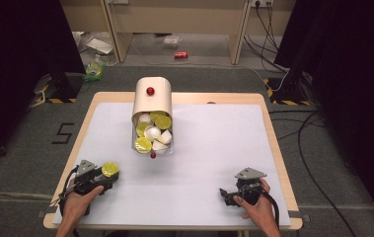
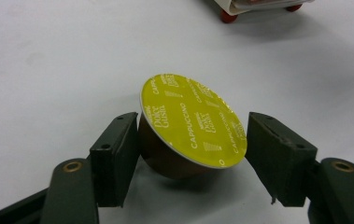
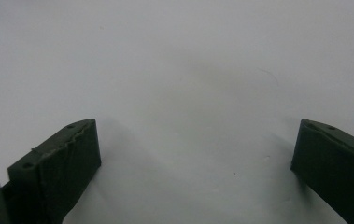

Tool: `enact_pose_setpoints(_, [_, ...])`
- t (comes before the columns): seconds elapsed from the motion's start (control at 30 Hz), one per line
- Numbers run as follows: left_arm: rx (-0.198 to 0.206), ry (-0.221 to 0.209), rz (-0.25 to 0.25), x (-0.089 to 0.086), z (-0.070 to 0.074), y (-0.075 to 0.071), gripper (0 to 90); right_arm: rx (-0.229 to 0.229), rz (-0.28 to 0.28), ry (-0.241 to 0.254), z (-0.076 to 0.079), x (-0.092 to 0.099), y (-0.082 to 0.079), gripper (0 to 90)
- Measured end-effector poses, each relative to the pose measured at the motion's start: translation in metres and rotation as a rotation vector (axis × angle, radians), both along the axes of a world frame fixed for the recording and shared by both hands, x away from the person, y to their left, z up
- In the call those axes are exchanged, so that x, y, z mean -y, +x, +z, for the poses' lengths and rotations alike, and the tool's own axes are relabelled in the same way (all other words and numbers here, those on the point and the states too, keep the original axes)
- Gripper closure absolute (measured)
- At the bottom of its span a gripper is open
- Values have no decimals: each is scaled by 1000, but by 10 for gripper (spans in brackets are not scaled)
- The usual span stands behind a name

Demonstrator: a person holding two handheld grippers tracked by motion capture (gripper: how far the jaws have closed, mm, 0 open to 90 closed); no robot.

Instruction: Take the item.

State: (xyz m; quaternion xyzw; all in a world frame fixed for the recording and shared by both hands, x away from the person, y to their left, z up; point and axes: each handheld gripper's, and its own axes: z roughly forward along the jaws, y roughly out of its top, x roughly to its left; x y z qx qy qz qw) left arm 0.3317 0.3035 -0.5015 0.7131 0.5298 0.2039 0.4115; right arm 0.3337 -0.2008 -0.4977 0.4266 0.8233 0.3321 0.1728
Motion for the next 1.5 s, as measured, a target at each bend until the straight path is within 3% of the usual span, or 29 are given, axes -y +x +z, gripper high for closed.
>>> enact_pose_setpoints(0.2, [26,-6,9,-2,4,-2,239,1,1,0,0,0,0,15])
enact_pose_setpoints(0.37, [77,-23,29,-4,16,-5,164,0,0,1,0,0,0,14])
enact_pose_setpoints(1.23, [156,-29,-41,18,50,-23,158,0,0,1,0,0,0,14])
enact_pose_setpoints(1.5, [172,-35,-60,27,58,-22,156,-1,1,2,0,0,0,14])
